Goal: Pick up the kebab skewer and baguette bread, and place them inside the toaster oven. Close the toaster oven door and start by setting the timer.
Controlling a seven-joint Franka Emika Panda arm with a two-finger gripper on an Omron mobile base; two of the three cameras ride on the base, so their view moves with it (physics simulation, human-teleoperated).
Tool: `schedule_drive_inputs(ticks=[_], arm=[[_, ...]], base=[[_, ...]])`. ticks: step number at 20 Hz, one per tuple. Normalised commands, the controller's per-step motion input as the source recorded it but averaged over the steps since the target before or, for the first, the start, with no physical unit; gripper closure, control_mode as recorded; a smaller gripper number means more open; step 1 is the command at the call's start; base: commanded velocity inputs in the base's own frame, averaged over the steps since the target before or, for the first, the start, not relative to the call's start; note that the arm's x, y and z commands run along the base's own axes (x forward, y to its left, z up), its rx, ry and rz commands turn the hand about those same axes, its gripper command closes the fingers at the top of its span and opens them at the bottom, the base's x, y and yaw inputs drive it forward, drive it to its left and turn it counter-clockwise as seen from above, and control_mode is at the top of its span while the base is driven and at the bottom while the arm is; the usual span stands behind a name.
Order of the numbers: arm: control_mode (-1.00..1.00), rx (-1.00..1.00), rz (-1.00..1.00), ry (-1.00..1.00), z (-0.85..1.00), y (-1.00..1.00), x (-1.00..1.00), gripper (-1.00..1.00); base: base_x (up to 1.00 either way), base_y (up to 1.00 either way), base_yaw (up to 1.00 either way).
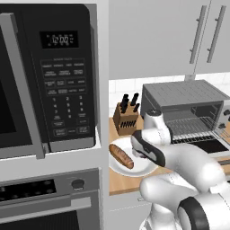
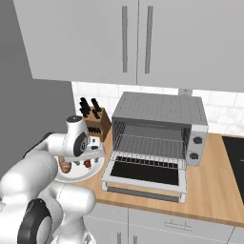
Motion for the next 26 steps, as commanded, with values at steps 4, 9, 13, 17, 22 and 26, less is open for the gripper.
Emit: schedule_drive_inputs(ticks=[4, 9, 13, 17, 22, 26], arm=[[-1.00, 0.00, 0.00, 0.01, -0.26, 0.00, 0.04, -1.00], [-1.00, 0.00, 0.00, 0.00, -0.19, 0.00, 0.00, -1.00], [-1.00, 0.00, 0.00, 0.00, -0.26, 0.00, 0.00, -1.00], [-1.00, 0.00, 0.00, -0.06, -0.23, 0.00, 0.00, -1.00], [-1.00, 0.00, 0.00, -0.05, -0.18, 0.00, 0.14, -1.00], [-1.00, 0.00, 0.00, -0.04, -0.15, 0.01, 0.03, -1.00]], base=[[0.00, 0.00, 0.00], [0.00, 0.00, 0.00], [0.00, 0.00, 0.00], [0.00, 0.00, 0.00], [0.00, 0.00, 0.00], [0.00, 0.00, 0.00]])
